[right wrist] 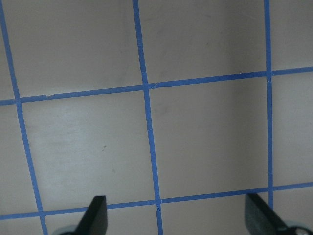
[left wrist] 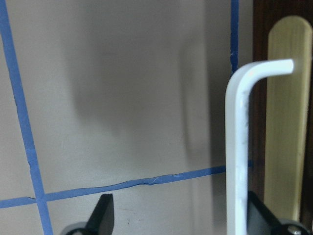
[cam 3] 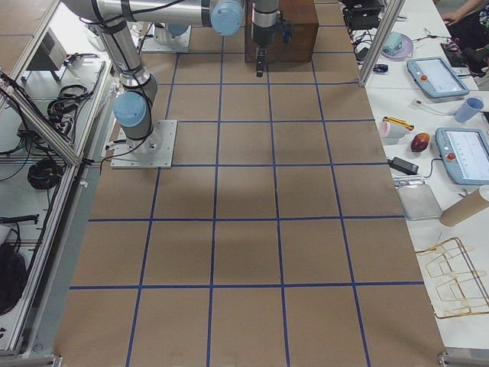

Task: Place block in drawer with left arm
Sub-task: 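Pull the drawer open with the left gripper, away from the cabinet, then release the handle and move the left gripper toward the yellow cube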

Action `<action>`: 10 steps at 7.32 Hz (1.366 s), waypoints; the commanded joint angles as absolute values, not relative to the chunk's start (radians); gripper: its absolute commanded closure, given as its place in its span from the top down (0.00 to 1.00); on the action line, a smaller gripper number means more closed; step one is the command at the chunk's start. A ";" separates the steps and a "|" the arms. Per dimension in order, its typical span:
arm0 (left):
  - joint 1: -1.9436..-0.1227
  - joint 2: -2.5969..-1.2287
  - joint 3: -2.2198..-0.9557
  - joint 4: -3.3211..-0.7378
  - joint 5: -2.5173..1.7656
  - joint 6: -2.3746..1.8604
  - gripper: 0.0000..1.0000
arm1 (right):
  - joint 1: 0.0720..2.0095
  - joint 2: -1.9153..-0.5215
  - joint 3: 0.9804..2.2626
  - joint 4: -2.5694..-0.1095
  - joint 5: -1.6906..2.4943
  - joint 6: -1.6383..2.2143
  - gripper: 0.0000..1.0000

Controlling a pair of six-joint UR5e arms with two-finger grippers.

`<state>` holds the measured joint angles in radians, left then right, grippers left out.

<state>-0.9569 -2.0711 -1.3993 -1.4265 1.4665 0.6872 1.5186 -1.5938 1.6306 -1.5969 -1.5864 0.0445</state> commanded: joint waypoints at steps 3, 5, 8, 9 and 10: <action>-0.954 -2.062 -1.399 -1.427 1.500 0.687 0.91 | 1.519 -1.594 1.631 -1.597 -1.586 0.044 1.00; -0.954 -2.059 -1.401 -1.427 1.500 0.687 0.91 | 1.519 -1.594 1.631 -1.597 -1.586 0.044 1.00; -0.954 -2.053 -1.399 -1.427 1.500 0.681 0.91 | 1.519 -1.594 1.631 -1.597 -1.586 0.044 1.00; -0.954 -2.048 -1.396 -1.427 1.502 0.681 0.91 | 1.519 -1.594 1.631 -1.597 -1.586 0.044 1.00; -0.953 -2.045 -1.384 -1.428 1.505 0.681 0.92 | 1.519 -1.594 1.631 -1.597 -1.586 0.044 1.00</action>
<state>-0.9535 -2.0493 -1.3942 -1.4269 1.5020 0.6816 1.5187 -1.5938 1.6306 -1.5969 -1.5862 0.0445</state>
